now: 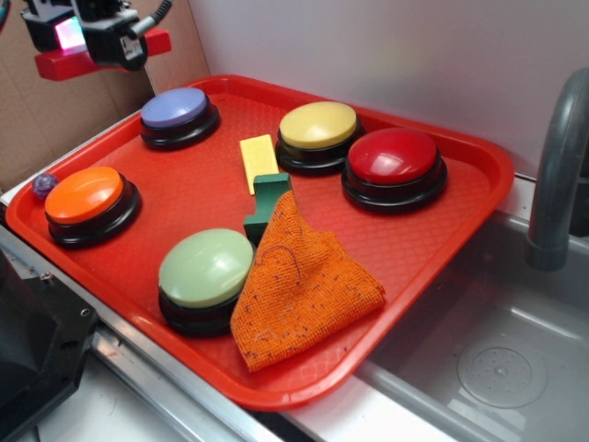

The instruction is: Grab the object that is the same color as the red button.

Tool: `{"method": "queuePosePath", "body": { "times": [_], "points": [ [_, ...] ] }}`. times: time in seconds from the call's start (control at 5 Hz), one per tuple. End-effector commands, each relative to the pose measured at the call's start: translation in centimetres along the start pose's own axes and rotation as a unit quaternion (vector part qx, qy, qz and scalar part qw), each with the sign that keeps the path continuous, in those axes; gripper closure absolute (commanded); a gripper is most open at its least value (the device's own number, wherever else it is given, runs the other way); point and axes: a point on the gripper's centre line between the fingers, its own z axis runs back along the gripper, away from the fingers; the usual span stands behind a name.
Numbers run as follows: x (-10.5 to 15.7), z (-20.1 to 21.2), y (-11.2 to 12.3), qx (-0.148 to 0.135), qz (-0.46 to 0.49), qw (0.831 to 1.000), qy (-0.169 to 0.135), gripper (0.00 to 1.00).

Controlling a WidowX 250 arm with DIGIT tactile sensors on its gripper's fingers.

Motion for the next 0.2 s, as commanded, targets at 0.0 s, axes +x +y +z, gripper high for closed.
{"method": "queuePosePath", "body": {
  "times": [0.0],
  "points": [
    [0.72,1.1,0.77,0.016,0.012,1.0,-0.022,0.89]
  ]
}}
